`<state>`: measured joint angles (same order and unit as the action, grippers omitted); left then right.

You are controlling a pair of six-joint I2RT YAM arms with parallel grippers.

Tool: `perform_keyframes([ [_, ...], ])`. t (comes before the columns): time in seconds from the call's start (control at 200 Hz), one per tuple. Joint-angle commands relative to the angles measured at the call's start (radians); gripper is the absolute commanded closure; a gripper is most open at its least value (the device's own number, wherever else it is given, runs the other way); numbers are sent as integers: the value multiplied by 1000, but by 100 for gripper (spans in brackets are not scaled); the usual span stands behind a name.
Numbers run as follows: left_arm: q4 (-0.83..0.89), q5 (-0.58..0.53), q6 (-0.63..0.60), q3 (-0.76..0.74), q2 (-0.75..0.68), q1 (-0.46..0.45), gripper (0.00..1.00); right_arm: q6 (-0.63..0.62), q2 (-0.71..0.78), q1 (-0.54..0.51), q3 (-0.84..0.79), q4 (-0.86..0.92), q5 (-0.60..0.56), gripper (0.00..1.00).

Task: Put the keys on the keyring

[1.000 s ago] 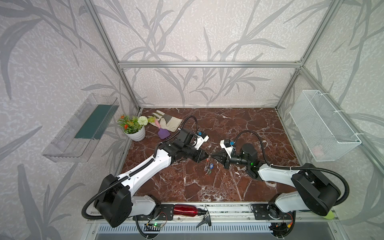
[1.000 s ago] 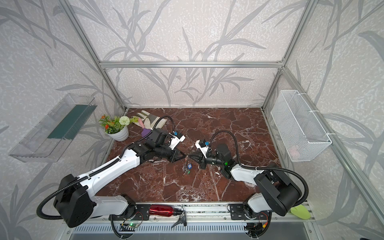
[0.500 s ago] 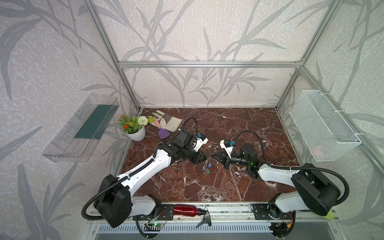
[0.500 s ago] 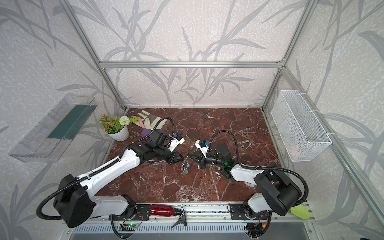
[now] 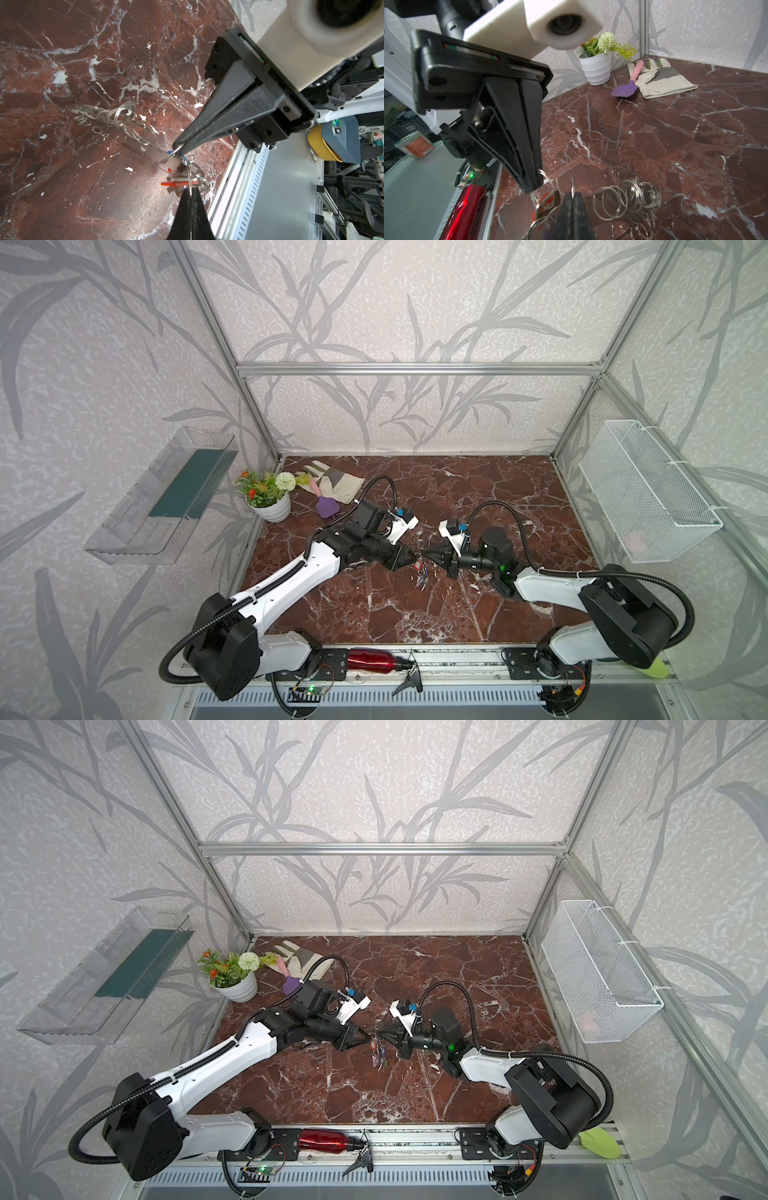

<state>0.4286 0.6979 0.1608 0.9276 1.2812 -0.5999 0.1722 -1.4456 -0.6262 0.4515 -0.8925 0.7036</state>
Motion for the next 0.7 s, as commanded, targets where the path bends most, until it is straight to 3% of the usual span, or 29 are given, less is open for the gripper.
perform_keyframes([
  [0.0, -49, -5, 21, -2, -9, 4, 100, -2, 19, -1, 13, -41, -4, 100],
  [0.695, -86, -64, 54, -20, 10, 5, 100, 9, 19, -3, 12, -57, 5, 100],
])
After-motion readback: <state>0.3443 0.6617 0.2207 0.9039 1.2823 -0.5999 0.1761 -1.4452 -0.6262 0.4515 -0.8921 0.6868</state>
